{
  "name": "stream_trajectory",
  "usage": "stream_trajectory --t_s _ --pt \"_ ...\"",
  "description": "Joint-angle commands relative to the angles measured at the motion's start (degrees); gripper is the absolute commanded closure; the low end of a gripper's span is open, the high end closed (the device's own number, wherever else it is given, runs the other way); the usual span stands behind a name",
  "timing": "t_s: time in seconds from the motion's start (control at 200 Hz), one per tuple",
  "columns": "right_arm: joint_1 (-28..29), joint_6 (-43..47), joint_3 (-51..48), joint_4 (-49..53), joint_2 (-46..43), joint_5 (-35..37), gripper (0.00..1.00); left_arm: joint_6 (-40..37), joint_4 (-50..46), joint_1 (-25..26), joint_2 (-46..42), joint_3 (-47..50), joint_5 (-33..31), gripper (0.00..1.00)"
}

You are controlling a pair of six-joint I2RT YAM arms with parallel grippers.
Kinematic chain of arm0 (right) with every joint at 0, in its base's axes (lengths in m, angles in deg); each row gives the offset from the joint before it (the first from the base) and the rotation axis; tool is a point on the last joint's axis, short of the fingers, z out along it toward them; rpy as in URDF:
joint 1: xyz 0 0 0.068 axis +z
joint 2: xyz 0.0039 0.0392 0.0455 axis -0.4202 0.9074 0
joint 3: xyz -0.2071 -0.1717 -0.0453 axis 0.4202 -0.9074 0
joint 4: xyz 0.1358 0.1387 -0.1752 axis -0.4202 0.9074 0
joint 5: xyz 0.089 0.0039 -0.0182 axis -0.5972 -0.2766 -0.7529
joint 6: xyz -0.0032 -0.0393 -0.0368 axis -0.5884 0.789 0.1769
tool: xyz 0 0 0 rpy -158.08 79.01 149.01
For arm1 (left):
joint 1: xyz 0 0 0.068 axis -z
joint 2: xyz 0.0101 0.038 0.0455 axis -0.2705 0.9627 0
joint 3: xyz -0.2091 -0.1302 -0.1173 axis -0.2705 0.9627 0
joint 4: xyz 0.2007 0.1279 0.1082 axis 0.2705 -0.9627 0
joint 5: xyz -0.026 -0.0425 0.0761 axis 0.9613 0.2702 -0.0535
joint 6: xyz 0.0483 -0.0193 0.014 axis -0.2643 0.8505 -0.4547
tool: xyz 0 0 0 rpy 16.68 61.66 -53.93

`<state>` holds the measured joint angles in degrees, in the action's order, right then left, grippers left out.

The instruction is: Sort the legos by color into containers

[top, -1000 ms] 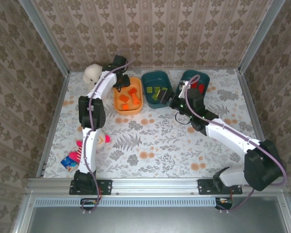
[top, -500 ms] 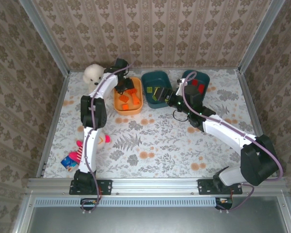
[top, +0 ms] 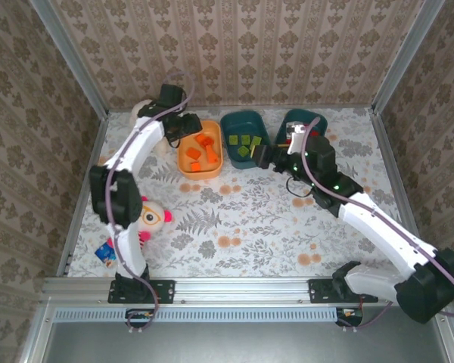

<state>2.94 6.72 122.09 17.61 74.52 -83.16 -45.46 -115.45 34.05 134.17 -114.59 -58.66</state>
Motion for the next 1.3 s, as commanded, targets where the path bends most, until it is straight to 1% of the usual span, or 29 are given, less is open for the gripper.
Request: stream_trajectory --t_s 0.0,0.015,0.035,0.05,0.055,0.07,0.18,0.215,0.31,0.415,0.435,0.49,0.52,0.535,0.57,0.62,0.67,0.71,0.77,0.835,0.915,0.965,1.015,1.09,1.105,1.165,1.19,1.255,1.295 --pt "0.2 8.2 0.9 12.7 -3.7 1.2 0.07 -2.7 1.9 0.9 -10.4 11.3 2.2 0.26" --pt "0.3 8.6 1.1 14.0 -4.0 1.3 0.07 -3.3 1.7 0.8 -12.0 13.0 2.5 0.24" --pt "0.3 9.1 1.3 16.1 -4.5 1.5 0.07 -3.8 1.4 0.7 -14.1 15.0 3.0 0.14" --pt "0.3 9.4 1.3 17.3 -4.9 1.5 0.06 -4.3 1.3 0.5 -15.8 16.9 3.6 0.10" --pt "0.3 9.5 1.4 17.8 -5.1 1.6 0.06 -4.4 1.3 0.5 -16.4 17.6 3.7 0.06" --pt "0.3 9.7 1.4 18.9 -5.4 1.8 0.01 -4.7 1.2 0.2 -18.0 19.4 4.5 0.01" --pt "0.1 8.8 -0.7 24.2 -10.0 5.8 0.00 -5.2 0.7 -3.2 -30.5 31.6 8.9 0.00" --pt "0.1 8.7 -1.5 25.1 -11.6 6.7 0.00 -5.6 -0.4 -4.1 -34.3 34.6 9.0 0.00" --pt "0.1 10.3 -3.3 27.3 -14.5 7.6 0.00 -6.1 -6.0 -3.7 -43.6 39.1 -1.2 0.00" --pt "0.0 10.0 -4.7 29.5 -16.5 14.8 0.00 -4.2 -11.1 -3.2 -50.4 42.1 -14.9 0.00" --pt "0.0 9.2 -4.9 29.4 -16.7 17.7 0.00 -3.5 -11.5 -3.1 -51.5 42.8 -18.1 0.00" --pt "0.0 4.2 -5.3 32.8 -15.8 32.4 0.00 -0.8 -12.1 -3.0 -53.9 44.8 -28.1 0.00" --pt "-0.2 2.6 -5.6 33.9 -14.7 39.8 0.00 -0.6 -11.5 -3.1 -54.9 46.0 -32.0 0.00" --pt "-0.3 2.8 -6.1 33.7 -14.1 41.8 0.00 -1.5 -9.9 -3.3 -55.5 46.9 -33.2 0.00" --pt "-1.1 6.7 -8.1 30.5 -13.2 44.3 0.00 -5.2 -5.1 -3.7 -56.8 49.5 -34.5 0.00" --pt "-2.0 14.2 -12.8 20.7 -12.0 44.9 0.00 -10.7 1.9 -4.2 -58.6 53.3 -35.2 0.00" --pt "-3.3 18.4 -17.6 12.1 -10.4 45.1 0.00 -14.0 6.6 -4.2 -59.0 55.9 -38.5 0.00" --pt "-4.8 20.4 -19.9 6.6 -8.8 44.5 0.00 -16.4 8.8 -5.3 -57.8 56.8 -40.5 0.00" --pt "-7.0 23.4 -21.4 0.1 -5.3 43.9 0.00 -20.1 11.3 -8.1 -53.5 57.1 -38.7 0.00" --pt "-9.0 25.6 -20.8 -2.6 -0.4 43.5 0.00 -23.8 13.4 -10.7 -48.0 56.7 -34.8 0.00" --pt "-12.9 23.9 -19.1 -5.2 6.1 38.1 0.00 -28.2 16.1 -13.1 -40.3 55.8 -31.8 0.00" --pt "-15.5 23.5 -19.2 -10.5 10.0 32.4 0.00 -27.7 18.8 -16.0 -36.4 55.7 -26.4 0.00" --pt "-17.2 23.2 -18.8 -14.6 14.2 30.8 0.00 -25.4 24.7 -18.6 -33.9 57.5 -19.7 0.00" --pt "-19.3 24.7 -17.9 -21.4 20.2 27.4 0.00 -24.0 36.5 -19.2 -30.9 60.4 -16.5 0.00" --pt "-19.7 26.2 -17.4 -21.5 21.1 26.3 0.00 -24.1 38.6 -19.2 -30.2 60.7 -16.1 0.00" --pt "-20.0 30.1 -14.8 -22.5 24.9 26.2 0.00 -23.6 45.2 -19.2 -27.2 60.7 -14.5 0.00" --pt "-20.3 31.1 -14.4 -24.0 26.2 25.2 0.00 -23.5 47.0 -19.2 -25.7 60.1 -13.9 0.00" --pt "-22.4 29.6 -11.0 -18.9 28.4 21.8 0.00 -23.7 50.8 -19.2 -21.3 58.0 -11.6 0.00" --pt "-23.2 29.2 -10.1 -17.9 28.9 19.9 0.00 -25.7 48.7 -19.0 -18.2 55.3 -10.7 0.00"
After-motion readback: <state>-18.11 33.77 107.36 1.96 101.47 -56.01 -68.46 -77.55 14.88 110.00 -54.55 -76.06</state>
